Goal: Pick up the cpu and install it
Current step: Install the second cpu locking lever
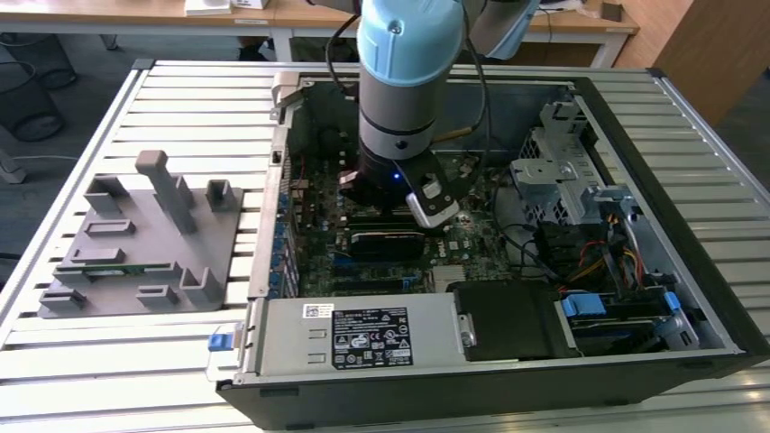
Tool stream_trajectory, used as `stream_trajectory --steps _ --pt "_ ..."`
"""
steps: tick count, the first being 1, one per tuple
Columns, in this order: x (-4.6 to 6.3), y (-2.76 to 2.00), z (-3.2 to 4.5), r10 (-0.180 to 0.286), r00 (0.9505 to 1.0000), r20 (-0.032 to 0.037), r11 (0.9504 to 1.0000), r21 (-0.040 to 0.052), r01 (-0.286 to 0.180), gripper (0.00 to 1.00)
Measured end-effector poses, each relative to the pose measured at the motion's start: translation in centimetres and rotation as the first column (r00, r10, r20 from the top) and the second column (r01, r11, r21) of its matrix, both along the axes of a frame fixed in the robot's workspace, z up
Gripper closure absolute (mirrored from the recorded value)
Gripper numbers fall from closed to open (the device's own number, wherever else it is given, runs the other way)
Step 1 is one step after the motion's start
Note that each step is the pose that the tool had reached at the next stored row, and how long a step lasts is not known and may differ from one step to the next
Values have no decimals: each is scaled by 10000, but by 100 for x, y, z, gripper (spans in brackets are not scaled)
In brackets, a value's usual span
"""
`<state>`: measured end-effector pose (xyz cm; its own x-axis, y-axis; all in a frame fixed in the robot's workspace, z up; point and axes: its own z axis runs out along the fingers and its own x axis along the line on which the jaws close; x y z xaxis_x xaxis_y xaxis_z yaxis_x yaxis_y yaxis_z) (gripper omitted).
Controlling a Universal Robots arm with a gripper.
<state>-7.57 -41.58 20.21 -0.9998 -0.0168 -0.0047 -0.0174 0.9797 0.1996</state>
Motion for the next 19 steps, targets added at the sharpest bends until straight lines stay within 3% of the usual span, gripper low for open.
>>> stream_trajectory --steps 6,19 --pt "-52 -9 -11 1 10000 -1 9999 127 -1 89" --pt "-149 -21 -54 1 10000 0 9997 231 -1 89"
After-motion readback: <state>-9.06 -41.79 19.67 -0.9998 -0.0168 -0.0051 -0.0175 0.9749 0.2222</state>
